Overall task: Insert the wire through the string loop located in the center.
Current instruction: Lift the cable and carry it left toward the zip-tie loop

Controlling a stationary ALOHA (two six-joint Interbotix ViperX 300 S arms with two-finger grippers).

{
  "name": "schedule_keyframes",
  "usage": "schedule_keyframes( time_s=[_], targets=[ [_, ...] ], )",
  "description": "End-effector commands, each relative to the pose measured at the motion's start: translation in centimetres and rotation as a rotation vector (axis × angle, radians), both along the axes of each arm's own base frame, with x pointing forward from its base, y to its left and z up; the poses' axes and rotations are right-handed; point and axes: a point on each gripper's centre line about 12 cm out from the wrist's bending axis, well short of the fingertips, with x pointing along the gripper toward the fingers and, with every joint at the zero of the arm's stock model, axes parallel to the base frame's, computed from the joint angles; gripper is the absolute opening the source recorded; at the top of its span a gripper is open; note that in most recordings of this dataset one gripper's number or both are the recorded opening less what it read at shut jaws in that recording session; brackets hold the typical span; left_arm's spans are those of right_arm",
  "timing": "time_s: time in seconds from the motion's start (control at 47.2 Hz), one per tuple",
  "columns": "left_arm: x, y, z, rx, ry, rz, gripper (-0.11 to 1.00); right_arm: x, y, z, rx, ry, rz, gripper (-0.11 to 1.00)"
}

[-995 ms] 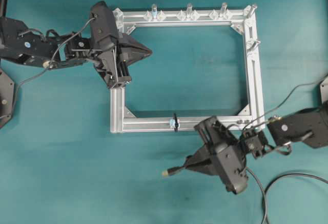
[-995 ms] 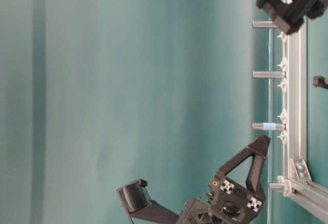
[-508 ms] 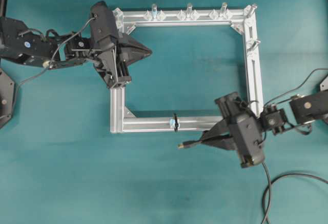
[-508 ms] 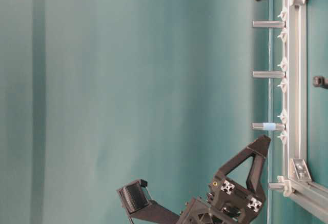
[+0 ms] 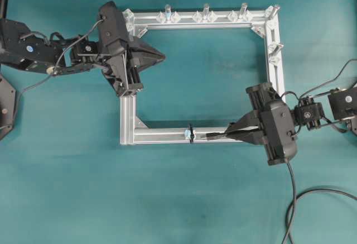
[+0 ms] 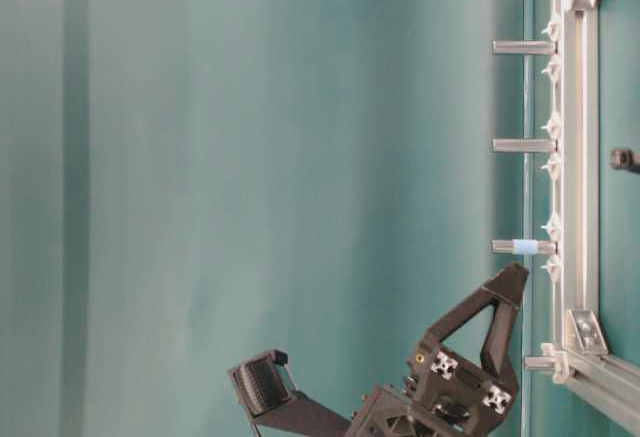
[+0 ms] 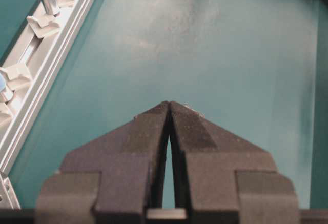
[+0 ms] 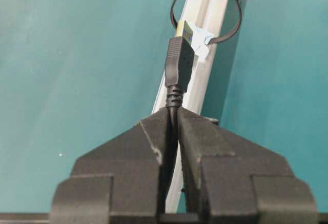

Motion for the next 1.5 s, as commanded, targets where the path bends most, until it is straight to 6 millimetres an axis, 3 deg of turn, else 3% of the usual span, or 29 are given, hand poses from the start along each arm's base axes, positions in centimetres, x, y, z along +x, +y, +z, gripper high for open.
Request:
schedule_keyframes(
  time_s=[0.0,1.482],
  targets=[
    [0.20,-0.14,1.17,0.009,-0.036,-0.006,0.00,0.24,-0.08,0.89,0.006,-0.032,-0.005,0.07],
    [0.54,-0.92,1.36,0.009,-0.042,-0.029,0.00,0.77,-0.10,0.67,0.010,-0.025,-0.013,0.07]
  ],
)
